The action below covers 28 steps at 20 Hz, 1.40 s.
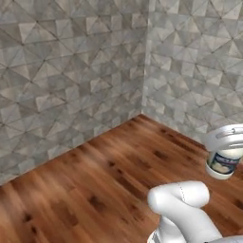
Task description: Place the mayonnaise and ketchup from the counter to the top shelf of the fridge. If the existing items in the fridge are on the top shelf, move them to other shelves.
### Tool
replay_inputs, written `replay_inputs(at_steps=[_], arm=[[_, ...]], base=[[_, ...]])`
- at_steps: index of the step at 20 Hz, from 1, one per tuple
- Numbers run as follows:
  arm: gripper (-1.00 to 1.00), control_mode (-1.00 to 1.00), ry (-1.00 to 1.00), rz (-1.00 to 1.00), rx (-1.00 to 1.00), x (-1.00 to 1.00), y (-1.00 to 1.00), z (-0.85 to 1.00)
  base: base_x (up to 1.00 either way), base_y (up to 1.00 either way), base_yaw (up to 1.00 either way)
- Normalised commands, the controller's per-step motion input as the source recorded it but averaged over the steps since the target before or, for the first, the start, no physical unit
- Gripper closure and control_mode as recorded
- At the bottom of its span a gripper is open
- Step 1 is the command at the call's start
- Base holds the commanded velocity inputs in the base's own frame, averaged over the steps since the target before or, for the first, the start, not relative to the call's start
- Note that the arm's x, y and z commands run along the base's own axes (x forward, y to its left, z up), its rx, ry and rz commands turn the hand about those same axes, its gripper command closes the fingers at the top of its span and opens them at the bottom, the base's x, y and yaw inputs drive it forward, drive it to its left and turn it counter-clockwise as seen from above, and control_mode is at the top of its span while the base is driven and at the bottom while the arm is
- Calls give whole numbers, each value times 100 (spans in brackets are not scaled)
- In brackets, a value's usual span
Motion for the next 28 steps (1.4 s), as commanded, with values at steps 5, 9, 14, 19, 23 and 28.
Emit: replay_inputs(at_steps=[5, 9, 14, 19, 23, 28], arm=[[100, 100, 0, 0, 0, 0, 0, 0], [100, 100, 0, 0, 0, 0, 0, 0], [100, 100, 0, 0, 0, 0, 0, 0], [100, 100, 0, 0, 0, 0, 0, 0], [100, 100, 0, 0, 0, 0, 0, 0], [100, 100, 0, 0, 0, 0, 0, 0]], base=[[21, -1, -70], [13, -1, -74], [6, -20, -75], [25, -53, -65], [51, -70, -51], [53, -72, -40]])
